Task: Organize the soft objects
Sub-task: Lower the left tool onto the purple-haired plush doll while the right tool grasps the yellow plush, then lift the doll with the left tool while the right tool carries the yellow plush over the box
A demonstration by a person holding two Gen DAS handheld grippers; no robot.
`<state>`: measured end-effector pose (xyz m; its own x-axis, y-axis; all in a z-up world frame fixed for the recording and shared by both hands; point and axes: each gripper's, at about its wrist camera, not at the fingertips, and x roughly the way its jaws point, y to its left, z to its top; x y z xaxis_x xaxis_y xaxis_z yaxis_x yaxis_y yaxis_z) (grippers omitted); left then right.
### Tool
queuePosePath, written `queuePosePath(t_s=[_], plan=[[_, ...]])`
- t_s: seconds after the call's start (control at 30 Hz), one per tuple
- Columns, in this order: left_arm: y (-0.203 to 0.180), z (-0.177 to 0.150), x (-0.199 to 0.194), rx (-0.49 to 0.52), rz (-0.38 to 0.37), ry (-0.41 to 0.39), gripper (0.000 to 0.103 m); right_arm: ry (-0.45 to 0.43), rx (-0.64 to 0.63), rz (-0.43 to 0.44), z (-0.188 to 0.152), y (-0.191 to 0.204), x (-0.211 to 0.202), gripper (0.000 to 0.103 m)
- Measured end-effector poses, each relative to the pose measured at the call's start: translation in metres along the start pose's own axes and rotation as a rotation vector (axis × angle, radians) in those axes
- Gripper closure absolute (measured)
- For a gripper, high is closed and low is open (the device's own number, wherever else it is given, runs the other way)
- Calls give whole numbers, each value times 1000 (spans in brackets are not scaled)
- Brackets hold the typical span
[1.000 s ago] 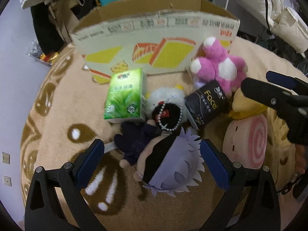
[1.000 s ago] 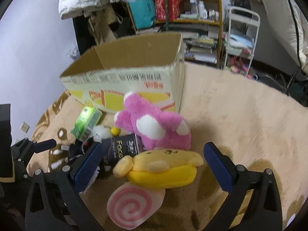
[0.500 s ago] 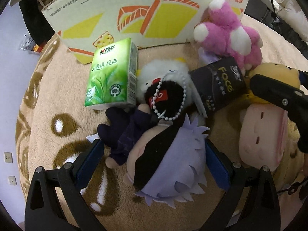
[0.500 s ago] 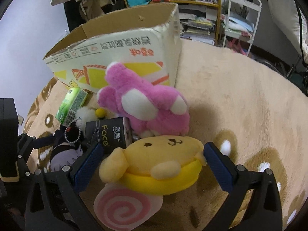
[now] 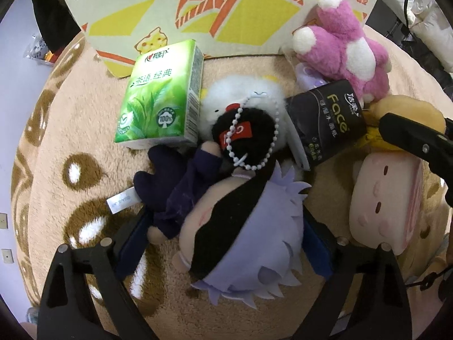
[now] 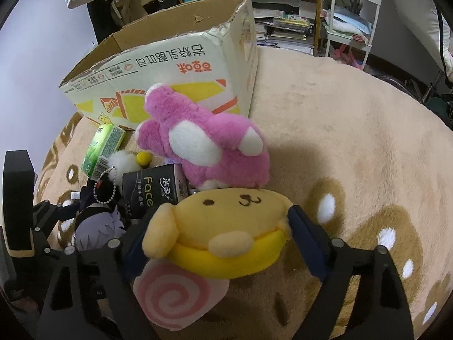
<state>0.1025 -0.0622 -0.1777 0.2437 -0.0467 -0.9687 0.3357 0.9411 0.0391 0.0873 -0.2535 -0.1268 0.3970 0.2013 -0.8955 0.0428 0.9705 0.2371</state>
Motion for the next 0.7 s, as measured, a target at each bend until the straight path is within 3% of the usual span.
queuePosePath(t_s=[0.27,0.7], plan=[[2,-13,-12,-19,-6,-13,20,-31,-1,-13,0,4,-5,14],[18,-27,-51,-78,50,-92,21,-171,-38,-54,0,14,-38,17]])
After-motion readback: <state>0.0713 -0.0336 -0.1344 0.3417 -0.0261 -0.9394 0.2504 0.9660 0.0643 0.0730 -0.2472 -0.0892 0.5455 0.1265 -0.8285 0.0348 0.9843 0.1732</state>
